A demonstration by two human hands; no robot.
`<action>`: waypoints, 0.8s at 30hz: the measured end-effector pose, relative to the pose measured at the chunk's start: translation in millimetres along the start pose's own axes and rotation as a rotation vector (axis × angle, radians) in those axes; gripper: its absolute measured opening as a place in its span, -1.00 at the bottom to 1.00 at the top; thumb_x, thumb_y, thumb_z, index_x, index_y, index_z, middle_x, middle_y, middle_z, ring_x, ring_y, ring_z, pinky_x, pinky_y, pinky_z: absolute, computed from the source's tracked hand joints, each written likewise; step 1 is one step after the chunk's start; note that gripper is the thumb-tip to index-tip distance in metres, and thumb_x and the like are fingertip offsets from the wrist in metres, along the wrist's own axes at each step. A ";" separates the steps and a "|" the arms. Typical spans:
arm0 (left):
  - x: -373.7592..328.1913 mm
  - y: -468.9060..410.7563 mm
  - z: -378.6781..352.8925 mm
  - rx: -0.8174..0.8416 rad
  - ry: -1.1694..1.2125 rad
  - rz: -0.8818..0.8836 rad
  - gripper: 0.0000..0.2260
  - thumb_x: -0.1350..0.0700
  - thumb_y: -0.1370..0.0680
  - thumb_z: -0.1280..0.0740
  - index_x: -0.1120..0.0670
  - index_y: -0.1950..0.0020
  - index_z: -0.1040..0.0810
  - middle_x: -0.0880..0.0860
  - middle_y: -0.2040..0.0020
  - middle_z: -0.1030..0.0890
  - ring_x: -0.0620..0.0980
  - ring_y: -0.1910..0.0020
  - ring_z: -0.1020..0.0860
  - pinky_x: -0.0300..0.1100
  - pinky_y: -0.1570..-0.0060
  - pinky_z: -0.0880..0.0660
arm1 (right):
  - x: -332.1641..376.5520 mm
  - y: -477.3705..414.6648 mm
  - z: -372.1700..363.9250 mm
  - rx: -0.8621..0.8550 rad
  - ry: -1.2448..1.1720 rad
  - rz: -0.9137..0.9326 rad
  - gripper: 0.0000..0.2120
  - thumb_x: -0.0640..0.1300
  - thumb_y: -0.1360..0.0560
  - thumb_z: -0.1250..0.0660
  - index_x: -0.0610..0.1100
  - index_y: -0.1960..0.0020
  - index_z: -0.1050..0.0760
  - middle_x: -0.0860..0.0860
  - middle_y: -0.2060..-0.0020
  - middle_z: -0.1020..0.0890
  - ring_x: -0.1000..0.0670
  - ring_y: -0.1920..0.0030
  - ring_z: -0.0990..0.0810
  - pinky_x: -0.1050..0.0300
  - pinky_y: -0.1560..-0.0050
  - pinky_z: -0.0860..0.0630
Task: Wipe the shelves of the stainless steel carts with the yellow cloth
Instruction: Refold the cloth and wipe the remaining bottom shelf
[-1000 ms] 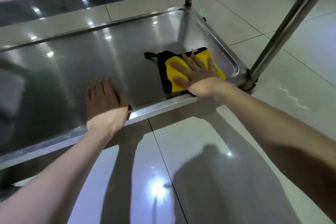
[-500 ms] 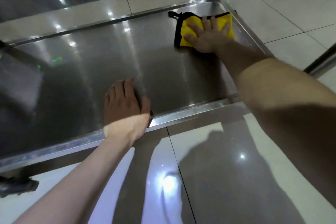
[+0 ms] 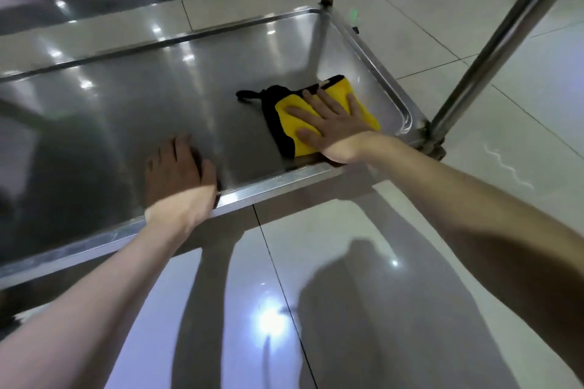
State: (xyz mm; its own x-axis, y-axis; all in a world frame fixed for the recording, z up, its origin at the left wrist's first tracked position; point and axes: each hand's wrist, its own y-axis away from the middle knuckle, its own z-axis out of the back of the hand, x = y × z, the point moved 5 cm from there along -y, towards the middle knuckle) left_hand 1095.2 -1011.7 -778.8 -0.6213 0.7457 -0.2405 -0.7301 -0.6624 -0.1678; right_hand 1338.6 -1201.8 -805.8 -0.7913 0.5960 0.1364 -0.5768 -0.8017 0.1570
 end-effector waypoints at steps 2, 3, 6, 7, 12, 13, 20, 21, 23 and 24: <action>-0.9 0.2 -0.2 0.004 -0.010 -0.003 -0.50 -0.01 -0.59 -0.10 0.25 -0.41 -0.45 0.33 -0.23 -0.52 0.35 -0.21 -0.46 0.23 -0.34 -0.40 | -37.4 23.0 3.7 0.019 0.021 -0.075 -0.46 0.40 -0.69 0.21 0.46 -0.65 0.22 0.21 -0.71 0.25 0.05 -0.70 0.33 -0.35 -0.64 0.35; -1.2 0.5 -0.5 0.002 -0.012 -0.004 -0.50 -0.01 -0.59 -0.10 0.26 -0.41 -0.45 0.34 -0.24 -0.52 0.35 -0.21 -0.46 0.23 -0.34 -0.40 | -53.9 30.6 5.2 0.029 0.025 -0.113 -0.46 0.42 -0.69 0.22 0.47 -0.64 0.24 0.21 -0.71 0.26 0.05 -0.70 0.34 -0.34 -0.64 0.35; -3.1 1.1 -2.7 -0.007 -0.030 -0.018 -0.50 -0.01 -0.58 -0.13 0.25 -0.42 -0.45 0.34 -0.26 -0.52 0.36 -0.24 -0.46 0.24 -0.34 -0.41 | -83.4 27.5 7.0 0.026 0.028 -0.179 -0.40 0.52 -0.60 0.25 0.51 -0.61 0.27 0.20 -0.71 0.27 0.04 -0.70 0.34 -0.35 -0.63 0.36; -3.5 0.3 -4.0 -0.005 -0.040 -0.025 -0.50 -0.01 -0.58 -0.12 0.24 -0.43 -0.44 0.34 -0.27 -0.51 0.36 -0.25 -0.46 0.24 -0.35 -0.41 | -88.1 18.4 8.2 0.015 0.020 -0.191 -0.36 0.56 -0.56 0.27 0.52 -0.61 0.26 0.19 -0.72 0.26 0.03 -0.71 0.32 -0.37 -0.62 0.36; -2.6 0.1 -7.0 0.000 -0.092 -0.051 -0.50 -0.02 -0.62 -0.08 0.20 -0.46 -0.45 0.31 -0.33 -0.49 0.34 -0.29 -0.45 0.20 -0.41 -0.36 | -93.0 -65.1 23.2 -0.063 -0.053 -0.265 -0.25 0.66 -0.45 0.24 0.52 -0.61 0.17 0.09 -0.75 0.15 -0.07 -0.73 0.23 -0.50 -0.56 0.36; -2.9 1.1 -6.8 -0.007 -0.100 -0.054 -0.53 -0.02 -0.62 -0.09 0.19 -0.43 -0.46 0.30 -0.32 -0.49 0.33 -0.27 -0.45 0.19 -0.40 -0.37 | -88.7 -84.3 27.1 -0.069 -0.053 -0.279 -0.22 0.66 -0.44 0.24 0.50 -0.62 0.14 0.07 -0.75 0.13 -0.09 -0.73 0.21 -0.53 -0.55 0.36; -3.1 0.4 -5.7 -0.017 -0.119 -0.098 -0.51 -0.01 -0.68 -0.01 0.16 -0.51 -0.43 0.22 -0.40 -0.49 0.27 -0.36 -0.43 0.13 -0.44 -0.34 | 11.7 -164.8 31.9 -0.043 -0.005 -0.133 -0.16 0.61 -0.41 0.33 0.43 -0.66 0.18 0.02 -0.75 0.14 -0.17 -0.73 0.21 -0.59 -0.54 0.28; -2.5 0.6 -4.2 -0.032 -0.081 -0.091 -0.52 0.00 -0.69 -0.01 0.17 -0.52 -0.44 0.22 -0.39 -0.50 0.27 -0.36 -0.44 0.13 -0.44 -0.34 | 29.1 -164.2 28.8 -0.036 -0.002 -0.092 -0.21 0.59 -0.46 0.30 0.42 -0.67 0.17 0.02 -0.75 0.14 -0.16 -0.73 0.21 -0.59 -0.54 0.28; -1.4 1.4 -1.4 -0.070 0.005 -0.059 -0.53 0.02 -0.70 -0.05 0.18 -0.53 -0.45 0.24 -0.36 -0.52 0.28 -0.34 -0.47 0.13 -0.44 -0.37 | 57.1 -154.7 20.9 -0.040 0.004 -0.020 -0.28 0.54 -0.55 0.24 0.40 -0.68 0.15 0.03 -0.75 0.13 -0.15 -0.74 0.19 -0.58 -0.55 0.27; -1.2 1.6 -1.2 -0.080 0.024 -0.042 -0.53 0.01 -0.70 -0.06 0.18 -0.53 -0.45 0.24 -0.36 -0.53 0.28 -0.34 -0.48 0.13 -0.44 -0.37 | 67.7 -145.4 17.7 -0.050 0.006 0.009 -0.30 0.52 -0.58 0.23 0.40 -0.69 0.14 0.03 -0.75 0.13 -0.15 -0.74 0.18 -0.56 -0.56 0.27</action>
State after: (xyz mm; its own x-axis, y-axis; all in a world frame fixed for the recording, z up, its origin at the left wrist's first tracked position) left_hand 1095.0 -1013.8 -780.0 -0.5834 0.7714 -0.2541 -0.7294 -0.6352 -0.2540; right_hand 1372.4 -1044.0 -802.1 -0.7978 0.5883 0.1316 -0.5787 -0.8086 0.1062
